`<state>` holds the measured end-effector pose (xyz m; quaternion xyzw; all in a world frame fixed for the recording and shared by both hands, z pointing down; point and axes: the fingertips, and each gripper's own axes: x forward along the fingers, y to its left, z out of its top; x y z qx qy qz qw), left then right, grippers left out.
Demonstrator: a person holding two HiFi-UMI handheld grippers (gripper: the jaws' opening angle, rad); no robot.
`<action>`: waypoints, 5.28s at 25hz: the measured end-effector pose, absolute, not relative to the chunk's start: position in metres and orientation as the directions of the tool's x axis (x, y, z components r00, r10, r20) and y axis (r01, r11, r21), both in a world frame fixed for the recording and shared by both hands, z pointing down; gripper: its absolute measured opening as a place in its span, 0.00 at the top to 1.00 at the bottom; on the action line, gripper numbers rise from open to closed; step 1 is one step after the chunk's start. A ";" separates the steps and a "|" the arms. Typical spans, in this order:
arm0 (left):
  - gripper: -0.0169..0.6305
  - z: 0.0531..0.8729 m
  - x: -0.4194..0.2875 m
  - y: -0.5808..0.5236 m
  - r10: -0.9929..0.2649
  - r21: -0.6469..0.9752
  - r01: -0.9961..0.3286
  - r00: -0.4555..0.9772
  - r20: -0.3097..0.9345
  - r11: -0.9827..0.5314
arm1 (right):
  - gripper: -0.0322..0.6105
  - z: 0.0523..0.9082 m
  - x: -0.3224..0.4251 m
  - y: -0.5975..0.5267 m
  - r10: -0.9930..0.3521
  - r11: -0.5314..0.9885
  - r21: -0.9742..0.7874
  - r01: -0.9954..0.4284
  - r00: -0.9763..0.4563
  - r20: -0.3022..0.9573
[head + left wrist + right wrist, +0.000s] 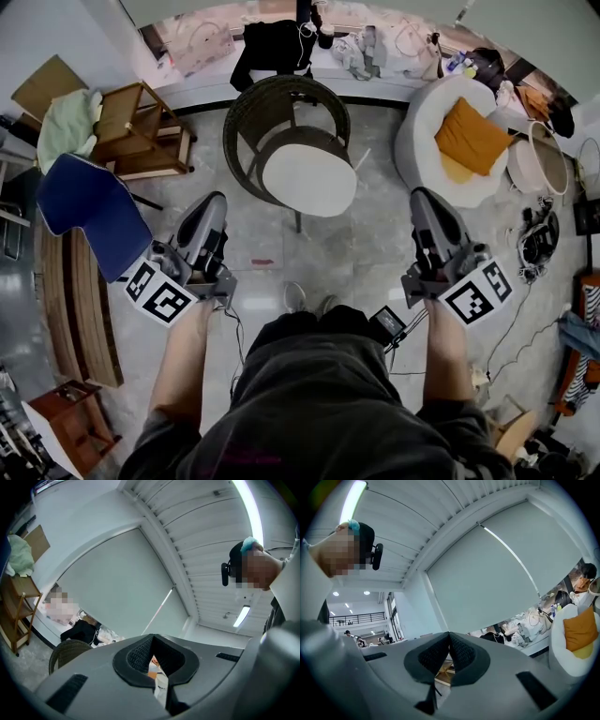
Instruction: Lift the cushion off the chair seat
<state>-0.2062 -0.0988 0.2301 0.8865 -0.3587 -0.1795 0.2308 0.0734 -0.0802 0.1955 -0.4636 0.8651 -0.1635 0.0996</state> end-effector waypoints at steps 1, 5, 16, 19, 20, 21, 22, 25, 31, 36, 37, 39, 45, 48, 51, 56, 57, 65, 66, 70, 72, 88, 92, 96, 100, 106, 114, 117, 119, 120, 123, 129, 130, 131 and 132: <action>0.96 0.234 -0.206 -0.101 -0.719 0.540 -0.554 0.680 -0.145 -0.634 | 0.93 0.200 0.074 -0.083 -0.837 0.511 -0.379 -0.771 -0.547 -0.014; 0.96 0.254 -0.200 -0.111 -0.722 0.558 -0.560 0.684 -0.105 -0.612 | 0.93 0.220 0.079 -0.100 -0.839 0.493 -0.399 -0.773 -0.544 0.018; 0.96 0.353 -0.166 -0.169 -0.742 0.630 -0.581 0.670 0.010 -0.516 | 0.93 0.323 0.096 -0.189 -0.809 0.450 -0.448 -0.772 -0.565 0.162; 0.96 0.389 -0.154 -0.182 -0.745 0.650 -0.585 0.665 0.042 -0.485 | 0.93 0.366 0.100 -0.214 -0.784 0.441 -0.455 -0.774 -0.579 0.225; 0.94 0.402 -0.150 -0.187 -0.747 0.659 -0.586 0.663 0.055 -0.472 | 0.93 0.382 0.102 -0.221 -0.774 0.435 -0.457 -0.776 -0.581 0.250; 0.93 0.416 -0.145 -0.192 -0.749 0.668 -0.588 0.659 0.068 -0.457 | 0.93 0.398 0.105 -0.229 -0.765 0.429 -0.460 -0.778 -0.583 0.272; 0.91 0.430 -0.141 -0.197 -0.750 0.675 -0.590 0.657 0.081 -0.443 | 0.93 0.414 0.107 -0.236 -0.756 0.423 -0.464 -0.778 -0.586 0.291; 0.86 0.474 -0.129 -0.210 -0.747 0.696 -0.593 0.654 0.122 -0.405 | 0.93 0.467 0.112 -0.255 -0.729 0.402 -0.481 -0.779 -0.590 0.347; 0.82 0.569 -0.109 -0.219 -0.748 0.747 -0.599 0.628 0.216 -0.287 | 0.92 0.570 0.130 -0.277 -0.666 0.353 -0.484 -0.800 -0.579 0.470; 0.79 0.629 -0.100 -0.217 -0.734 0.762 -0.612 0.615 0.288 -0.213 | 0.83 0.633 0.140 -0.281 -0.608 0.332 -0.510 -0.794 -0.593 0.527; 0.79 0.641 -0.098 -0.217 -0.731 0.764 -0.614 0.613 0.300 -0.201 | 0.82 0.646 0.141 -0.281 -0.598 0.327 -0.515 -0.792 -0.596 0.536; 0.77 0.664 -0.094 -0.217 -0.722 0.767 -0.615 0.614 0.319 -0.183 | 0.79 0.670 0.145 -0.283 -0.580 0.315 -0.526 -0.790 -0.599 0.552; 0.75 0.731 -0.079 -0.211 -0.694 0.789 -0.602 0.621 0.365 -0.124 | 0.74 0.734 0.149 -0.282 -0.533 0.286 -0.545 -0.788 -0.604 0.593; 0.75 0.759 -0.071 -0.210 -0.682 0.798 -0.595 0.622 0.384 -0.094 | 0.73 0.763 0.155 -0.282 -0.516 0.268 -0.548 -0.792 -0.598 0.613; 0.74 0.786 -0.066 -0.210 -0.675 0.803 -0.593 0.618 0.403 -0.063 | 0.72 0.790 0.161 -0.281 -0.501 0.252 -0.556 -0.792 -0.598 0.625; 0.74 0.832 -0.060 -0.204 -0.660 0.809 -0.588 0.613 0.434 -0.013 | 0.71 0.837 0.169 -0.276 -0.480 0.215 -0.575 -0.790 -0.598 0.642; 0.74 0.842 -0.059 -0.202 -0.655 0.809 -0.588 0.614 0.440 -0.007 | 0.70 0.847 0.170 -0.275 -0.476 0.207 -0.580 -0.788 -0.599 0.644; 0.73 0.900 -0.050 -0.196 -0.617 0.818 -0.574 0.631 0.470 0.037 | 0.70 0.906 0.158 -0.271 -0.427 0.175 -0.629 -0.757 -0.635 0.644; 0.73 0.905 -0.048 -0.196 -0.615 0.821 -0.569 0.634 0.469 0.041 | 0.70 0.911 0.157 -0.272 -0.427 0.175 -0.632 -0.755 -0.636 0.643; 0.73 0.924 -0.044 -0.199 -0.613 0.832 -0.551 0.638 0.466 0.059 | 0.70 0.929 0.158 -0.276 -0.440 0.168 -0.636 -0.753 -0.634 0.636; 0.73 0.930 -0.044 -0.202 -0.614 0.836 -0.545 0.640 0.461 0.061 | 0.70 0.935 0.159 -0.275 -0.444 0.148 -0.649 -0.746 -0.637 0.630; 0.76 0.935 -0.043 -0.197 -0.624 0.860 -0.502 0.645 0.441 0.090 | 0.81 0.934 0.155 -0.273 -0.463 0.156 -0.684 -0.712 -0.665 0.586; 0.76 0.944 -0.042 -0.188 -0.601 0.857 -0.502 0.653 0.461 0.112 | 0.85 0.930 0.154 -0.274 -0.467 0.157 -0.676 -0.720 -0.657 0.591; 0.78 0.947 -0.040 -0.192 -0.593 0.857 -0.502 0.658 0.464 0.113 | 0.88 0.928 0.153 -0.273 -0.471 0.155 -0.675 -0.722 -0.654 0.592; 0.92 0.939 -0.038 -0.196 -0.599 0.857 -0.505 0.658 0.456 0.098 | 0.89 0.919 0.149 -0.274 -0.481 0.167 -0.658 -0.735 -0.643 0.596; 0.95 0.904 -0.048 -0.207 -0.629 0.849 -0.525 0.642 0.438 0.055 | 0.90 0.882 0.140 -0.278 -0.516 0.219 -0.620 -0.754 -0.628 0.582; 0.95 0.803 -0.061 -0.209 -0.662 0.834 -0.549 0.644 0.385 -0.049 | 0.90 0.781 0.127 -0.272 -0.561 0.287 -0.597 -0.749 -0.637 0.529; 0.95 0.763 -0.065 -0.214 -0.671 0.824 -0.558 0.648 0.361 -0.096 | 0.90 0.742 0.123 -0.274 -0.582 0.308 -0.591 -0.746 -0.639 0.503; 0.95 0.738 -0.067 -0.215 -0.676 0.817 -0.563 0.651 0.345 -0.125 | 0.91 0.716 0.122 -0.275 -0.599 0.319 -0.587 -0.744 -0.638 0.484; 0.95 0.725 -0.068 -0.217 -0.680 0.813 -0.565 0.652 0.336 -0.141 | 0.91 0.702 0.121 -0.275 -0.608 0.325 -0.584 -0.744 -0.638 0.473; 0.95 0.688 -0.070 -0.226 -0.696 0.797 -0.573 0.651 0.303 -0.189 | 0.91 0.663 0.120 -0.282 -0.639 0.353 -0.566 -0.745 -0.634 0.436; 0.95 0.607 -0.067 -0.233 -0.716 0.762 -0.582 0.658 0.236 -0.284 | 0.91 0.584 0.124 -0.283 -0.681 0.398 -0.551 -0.734 -0.638 0.358; 0.95 0.593 -0.069 -0.234 -0.719 0.754 -0.585 0.658 0.225 -0.299 | 0.91 0.571 0.123 -0.282 -0.688 0.404 -0.550 -0.731 -0.639 0.344; 0.95 0.579 -0.070 -0.234 -0.723 0.746 -0.588 0.657 0.214 -0.314 | 0.91 0.558 0.123 -0.281 -0.695 0.409 -0.549 -0.729 -0.639 0.330; 0.95 0.565 -0.071 -0.235 -0.726 0.737 -0.591 0.657 0.203 -0.328 | 0.91 0.545 0.122 -0.280 -0.700 0.416 -0.548 -0.726 -0.640 0.316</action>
